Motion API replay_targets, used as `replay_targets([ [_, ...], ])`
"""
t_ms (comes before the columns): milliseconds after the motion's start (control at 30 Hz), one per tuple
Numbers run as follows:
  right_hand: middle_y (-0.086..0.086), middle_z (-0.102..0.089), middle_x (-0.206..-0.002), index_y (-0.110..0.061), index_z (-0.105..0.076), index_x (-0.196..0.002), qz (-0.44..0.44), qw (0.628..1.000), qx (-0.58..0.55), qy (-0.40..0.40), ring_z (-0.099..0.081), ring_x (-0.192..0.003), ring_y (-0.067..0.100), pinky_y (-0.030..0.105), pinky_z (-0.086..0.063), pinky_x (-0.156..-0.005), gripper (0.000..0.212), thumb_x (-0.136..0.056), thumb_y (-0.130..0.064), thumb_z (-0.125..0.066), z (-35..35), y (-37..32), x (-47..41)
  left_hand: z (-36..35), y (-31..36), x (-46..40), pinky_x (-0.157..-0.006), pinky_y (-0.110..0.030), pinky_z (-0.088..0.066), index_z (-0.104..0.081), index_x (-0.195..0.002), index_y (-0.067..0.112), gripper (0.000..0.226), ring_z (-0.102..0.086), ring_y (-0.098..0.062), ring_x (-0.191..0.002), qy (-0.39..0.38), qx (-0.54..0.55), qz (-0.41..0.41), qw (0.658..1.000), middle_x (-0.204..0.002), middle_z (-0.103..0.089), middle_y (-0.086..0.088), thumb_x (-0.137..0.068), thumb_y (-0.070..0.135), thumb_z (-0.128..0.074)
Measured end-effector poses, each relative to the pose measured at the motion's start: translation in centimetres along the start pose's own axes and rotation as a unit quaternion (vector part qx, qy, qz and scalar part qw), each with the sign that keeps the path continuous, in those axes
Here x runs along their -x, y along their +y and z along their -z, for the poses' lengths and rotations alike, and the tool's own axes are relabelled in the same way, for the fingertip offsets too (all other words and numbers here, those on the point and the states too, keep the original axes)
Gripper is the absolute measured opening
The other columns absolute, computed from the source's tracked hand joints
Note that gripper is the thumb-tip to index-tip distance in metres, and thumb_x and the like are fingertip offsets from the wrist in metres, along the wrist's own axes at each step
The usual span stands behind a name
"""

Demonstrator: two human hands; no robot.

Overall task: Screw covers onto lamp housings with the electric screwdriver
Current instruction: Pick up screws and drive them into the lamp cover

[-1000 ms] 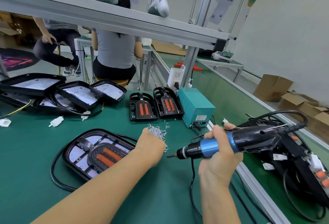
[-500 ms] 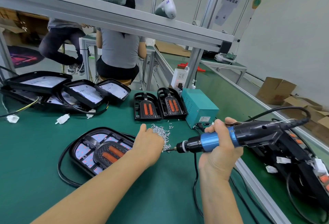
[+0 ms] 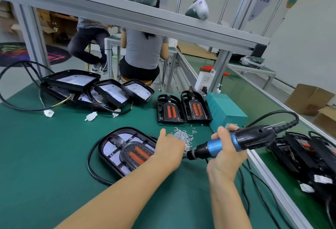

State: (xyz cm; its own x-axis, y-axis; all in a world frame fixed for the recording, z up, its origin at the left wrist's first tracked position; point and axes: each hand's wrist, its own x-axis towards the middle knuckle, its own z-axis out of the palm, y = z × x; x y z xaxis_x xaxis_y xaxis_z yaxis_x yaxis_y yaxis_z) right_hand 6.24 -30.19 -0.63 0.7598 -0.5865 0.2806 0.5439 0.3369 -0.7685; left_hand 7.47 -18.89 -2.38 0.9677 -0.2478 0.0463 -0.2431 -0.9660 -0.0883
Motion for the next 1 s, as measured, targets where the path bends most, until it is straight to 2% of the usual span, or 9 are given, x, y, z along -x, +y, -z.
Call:
replay_targets([
  [267, -0.009, -0.059, -0.065, -0.018, -0.058, -0.087, -0.005, 1.0, -0.009, -0.015, -0.055, -0.058, 0.014, 0.032, -0.048, -0.072, 0.022, -0.075, -0.002, -0.067, -0.8, -0.8, 0.6, 0.2, -0.9, 0.8, -0.09, -0.038, -0.024, -0.036, -0.057, 0.016, 0.033, -0.039, -0.022, -0.074, 0.021, 0.011, 0.019, 1.0, -0.058, -0.04, 0.001, -0.079, -0.001, -0.053],
  [400, -0.004, -0.055, -0.062, -0.019, -0.057, -0.085, -0.02, 0.997, -0.069, -0.033, -0.054, -0.054, 0.011, 0.025, -0.048, -0.066, 0.026, -0.081, 0.006, -0.06, -1.5, -3.3, 0.7, 1.8, -2.5, 2.8, -0.075, -0.035, -0.013, -0.056, -0.067, 0.018, 0.022, -0.041, -0.022, -0.08, 0.139, 0.067, 0.065, 0.986, -0.071, -0.053, 0.003, -0.088, 0.013, -0.052],
  [500, -0.008, -0.052, -0.061, -0.021, -0.055, -0.085, -0.066, 0.983, -0.151, -0.081, -0.05, -0.053, 0.008, 0.021, -0.047, -0.062, 0.024, -0.077, 0.001, -0.057, -2.2, -5.1, 1.7, 2.3, -4.9, 5.9, -0.08, -0.033, -0.018, -0.066, -0.083, 0.028, 0.026, -0.049, -0.014, -0.09, 0.212, 0.134, 0.105, 0.962, -0.083, -0.061, 0.009, -0.095, 0.032, -0.043],
  [600, -0.007, -0.049, -0.059, -0.02, -0.053, -0.087, -0.094, 0.973, -0.168, -0.124, -0.048, -0.052, 0.007, 0.021, -0.046, -0.061, 0.022, -0.074, -0.003, -0.055, -2.7, -6.0, 3.3, 2.2, -6.8, 9.9, -0.085, -0.03, -0.02, -0.067, -0.075, 0.03, 0.034, -0.05, -0.006, -0.089, 0.236, 0.203, 0.125, 0.942, -0.078, -0.062, 0.015, -0.092, 0.044, -0.041],
  [667, -0.007, -0.048, -0.059, -0.02, -0.052, -0.088, -0.108, 0.969, -0.164, -0.151, -0.048, -0.051, 0.007, 0.02, -0.046, -0.059, 0.021, -0.073, -0.005, -0.056, -3.2, -6.0, 4.3, 1.7, -7.7, 12.5, -0.088, -0.027, -0.019, -0.066, -0.071, 0.03, 0.027, -0.051, -0.002, -0.088, 0.247, 0.252, 0.111, 0.929, -0.074, -0.06, 0.019, -0.088, 0.037, -0.046],
  [733, -0.005, -0.048, -0.06, -0.019, -0.053, -0.087, -0.117, 0.965, -0.153, -0.178, -0.048, -0.051, 0.008, 0.02, -0.046, -0.058, 0.021, -0.073, -0.004, -0.056, -3.7, -5.8, 5.2, 0.7, -8.5, 14.6, -0.096, -0.024, -0.016, -0.067, -0.077, 0.031, 0.02, -0.05, 0.001, -0.091, 0.255, 0.277, 0.082, 0.923, -0.08, -0.06, 0.022, -0.079, 0.018, -0.053],
  [800, -0.004, -0.048, -0.062, -0.018, -0.053, -0.088, -0.116, 0.963, -0.137, -0.201, -0.049, -0.051, 0.01, 0.022, -0.046, -0.057, 0.022, -0.075, 0.0, -0.056, -4.1, -5.4, 6.1, -0.2, -8.9, 16.2, -0.104, -0.023, -0.012, -0.068, -0.084, 0.029, 0.035, -0.048, 0.002, -0.097, 0.245, 0.273, 0.053, 0.929, -0.088, -0.061, 0.022, -0.066, 0.004, -0.051],
  [900, -0.004, -0.05, -0.06, -0.017, -0.052, -0.089, -0.106, 0.963, -0.095, -0.23, -0.05, -0.052, 0.012, 0.025, -0.045, -0.058, 0.023, -0.075, 0.001, -0.057, -4.8, -4.9, 7.2, -1.2, -8.9, 17.3, -0.107, -0.029, -0.013, -0.067, -0.09, 0.029, 0.046, -0.047, 0.001, -0.105, 0.212, 0.255, 0.012, 0.943, -0.095, -0.062, 0.021, -0.057, 0.001, -0.054],
  [1000, -0.002, -0.051, -0.06, -0.021, -0.059, -0.084, -0.092, 0.958, -0.053, -0.265, -0.049, -0.053, 0.016, 0.026, -0.045, -0.06, 0.025, -0.074, 0.002, -0.059, -5.4, -4.5, 8.3, -1.9, -8.8, 17.4, -0.105, -0.035, -0.017, -0.068, -0.093, 0.028, 0.044, -0.046, -0.001, -0.106, 0.194, 0.231, -0.009, 0.953, -0.098, -0.063, 0.019, -0.058, 0.003, -0.072],
])
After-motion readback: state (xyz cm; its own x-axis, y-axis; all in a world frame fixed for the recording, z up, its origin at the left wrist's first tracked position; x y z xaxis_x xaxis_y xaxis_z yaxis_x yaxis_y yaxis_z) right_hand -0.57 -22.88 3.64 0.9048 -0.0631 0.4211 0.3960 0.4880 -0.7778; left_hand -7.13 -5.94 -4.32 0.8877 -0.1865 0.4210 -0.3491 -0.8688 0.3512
